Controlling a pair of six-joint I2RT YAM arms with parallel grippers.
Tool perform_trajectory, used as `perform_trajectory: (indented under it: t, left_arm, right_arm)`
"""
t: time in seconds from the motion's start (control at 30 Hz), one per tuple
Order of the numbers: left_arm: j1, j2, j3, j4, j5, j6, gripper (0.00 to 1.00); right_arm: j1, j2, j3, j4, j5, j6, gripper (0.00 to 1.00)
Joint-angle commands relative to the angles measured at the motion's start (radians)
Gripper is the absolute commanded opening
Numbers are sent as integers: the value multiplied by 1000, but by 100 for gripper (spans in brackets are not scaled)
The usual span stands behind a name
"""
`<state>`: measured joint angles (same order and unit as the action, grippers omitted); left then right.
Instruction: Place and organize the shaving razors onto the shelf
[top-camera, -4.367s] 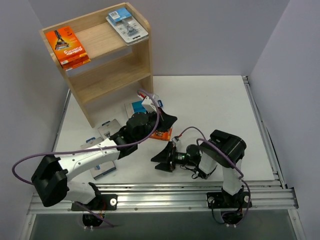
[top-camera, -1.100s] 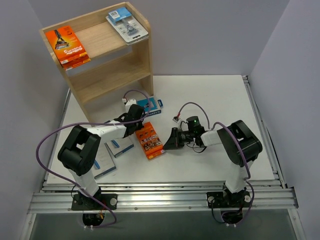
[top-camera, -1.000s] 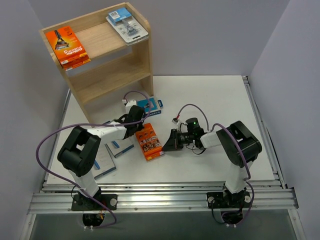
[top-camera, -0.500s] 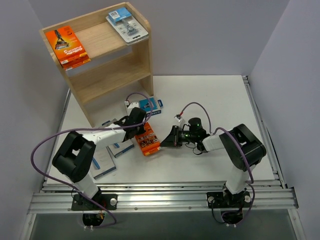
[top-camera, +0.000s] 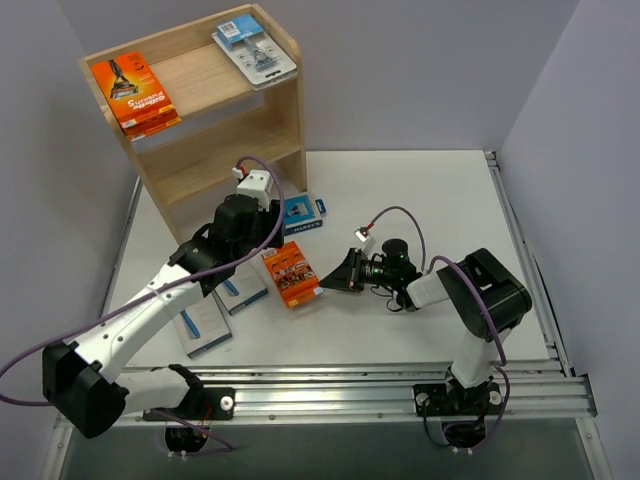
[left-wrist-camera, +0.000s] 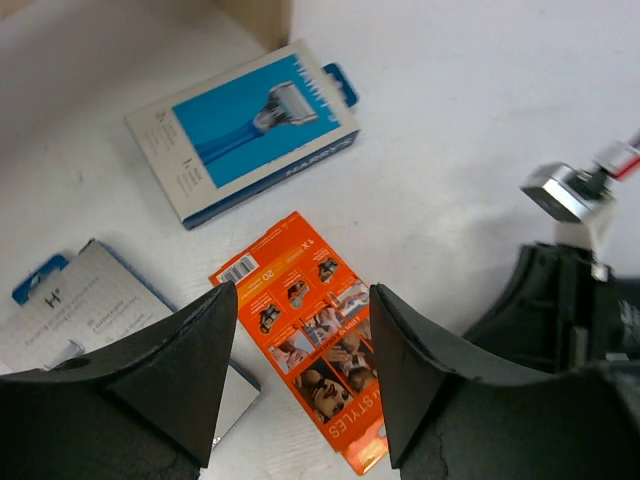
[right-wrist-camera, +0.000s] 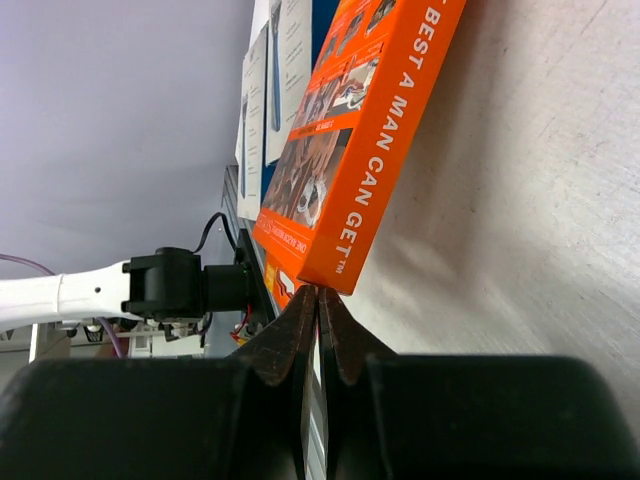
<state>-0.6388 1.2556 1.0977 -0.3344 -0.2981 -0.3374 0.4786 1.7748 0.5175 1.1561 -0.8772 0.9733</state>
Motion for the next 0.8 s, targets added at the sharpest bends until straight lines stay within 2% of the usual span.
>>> perform_trajectory:
  t: [0.0,0.13,0.27,0.47,0.67,0.77]
  left_arm:
    - [-42,-54,7,-47,140,204,64]
    - [-130,-85,-18,-107,215,330,64]
    - [-249,-79,-59,-141,194,442,65]
    - [-367,-65,-104,-144,174,459,68]
    - [-462,-35,-153,-107,54,448,72]
    - [-475,11,-165,-95,-15,440,73]
  right_arm:
    - [-1,-25,36,4,4,-14,0]
    - [0,-37,64,-62,4,-39,0]
    - [2,-41,84,-81,-3,-38,0]
    - [0,-46,102,-82,-11,-21,0]
    - [0,-45,104,-73,-19,-13,0]
    - [0,-41,96,-32,-26,13,0]
